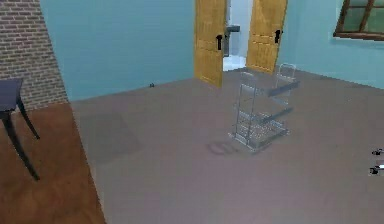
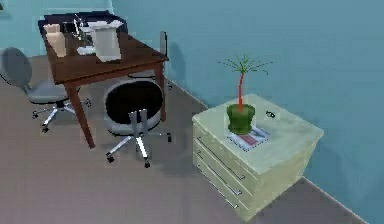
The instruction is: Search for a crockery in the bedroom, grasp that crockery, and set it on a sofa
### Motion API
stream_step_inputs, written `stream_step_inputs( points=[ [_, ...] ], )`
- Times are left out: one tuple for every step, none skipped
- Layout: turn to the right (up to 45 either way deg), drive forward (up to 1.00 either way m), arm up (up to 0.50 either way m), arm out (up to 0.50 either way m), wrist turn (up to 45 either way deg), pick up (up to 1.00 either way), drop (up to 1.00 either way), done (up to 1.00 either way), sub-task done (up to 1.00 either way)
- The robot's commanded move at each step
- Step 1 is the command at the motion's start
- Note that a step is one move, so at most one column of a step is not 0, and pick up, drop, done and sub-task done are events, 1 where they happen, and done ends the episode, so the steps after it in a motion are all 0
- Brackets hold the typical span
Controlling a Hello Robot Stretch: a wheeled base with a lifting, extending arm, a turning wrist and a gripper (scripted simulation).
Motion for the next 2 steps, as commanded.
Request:
stream_step_inputs(
  points=[
    [0.0, 1.0, 0.0, 0.0, 0.0, 0.0, 0.0, 0.0, 0.0],
    [0.0, 1.0, 0.0, 0.0, 0.0, 0.0, 0.0, 0.0, 0.0]
  ],
)
